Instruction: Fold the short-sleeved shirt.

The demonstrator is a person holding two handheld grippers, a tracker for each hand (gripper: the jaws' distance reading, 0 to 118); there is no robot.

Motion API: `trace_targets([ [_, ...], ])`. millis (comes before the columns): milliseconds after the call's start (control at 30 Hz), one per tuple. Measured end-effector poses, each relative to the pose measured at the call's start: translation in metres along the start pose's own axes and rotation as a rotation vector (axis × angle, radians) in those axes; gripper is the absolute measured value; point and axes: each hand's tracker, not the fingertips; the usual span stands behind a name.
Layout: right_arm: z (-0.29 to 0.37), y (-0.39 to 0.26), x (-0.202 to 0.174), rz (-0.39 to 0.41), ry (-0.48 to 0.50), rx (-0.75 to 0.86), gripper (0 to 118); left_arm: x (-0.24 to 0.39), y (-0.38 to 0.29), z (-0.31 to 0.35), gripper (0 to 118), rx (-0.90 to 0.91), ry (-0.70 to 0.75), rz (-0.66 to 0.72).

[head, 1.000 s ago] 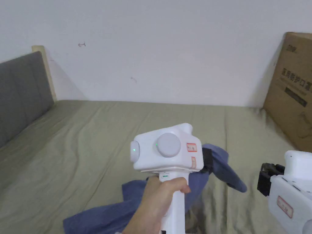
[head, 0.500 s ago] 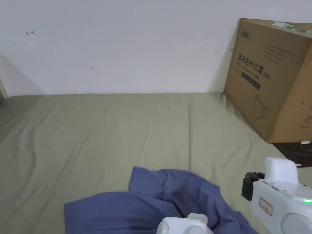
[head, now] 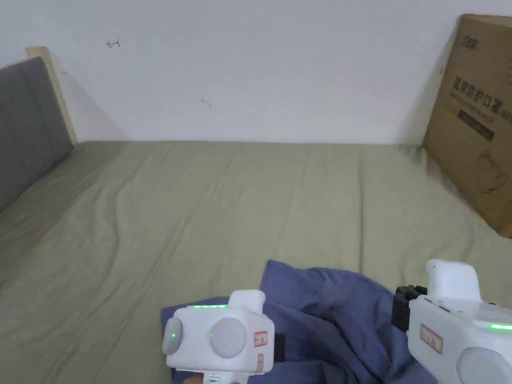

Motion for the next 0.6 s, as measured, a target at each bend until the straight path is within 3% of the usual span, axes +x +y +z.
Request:
trace_targets([
  [233, -0.037, -0.019, -0.032, 0.06, 0.077, -0.089, 0, -0.106, -0.002, 0.002, 0, -0.016, 0.114, 0.199],
  [267, -0.042, -0.019, -0.033, 0.061, 0.078, -0.096, 0, -0.117, 0.005, 0.002, 5, -0.008, 0.126, 0.198],
  [300, -0.048, -0.019, -0.034, 0.059, 0.079, -0.101, 0, -0.129, 0.019, 0.001, 20, 0.019, 0.167, 0.223],
  [367, -0.049, -0.015, -0.036, 0.045, 0.083, -0.117, 0, -0.15, 0.041, -0.004, 89, 0.059, 0.234, 0.236],
  [400, -0.054, -0.015, -0.035, 0.039, 0.085, -0.124, 0, -0.16, 0.054, -0.011, 112, 0.064, 0.256, 0.244],
  [433, -0.059, -0.015, -0.035, 0.036, 0.086, -0.133, 0, -0.166, 0.066, -0.021, 118, 0.041, 0.269, 0.249],
  [533, -0.072, -0.019, -0.032, 0.032, 0.078, -0.161, 0, -0.179, 0.088, -0.049, 105, 0.019, 0.285, 0.263],
  [567, -0.076, -0.02, -0.03, 0.031, 0.077, -0.17, 0, -0.18, 0.09, -0.06, 87, -0.015, 0.297, 0.273],
  [600, -0.08, -0.021, -0.029, 0.031, 0.079, -0.183, 0, -0.183, 0.09, -0.074, 81, -0.068, 0.301, 0.261],
])
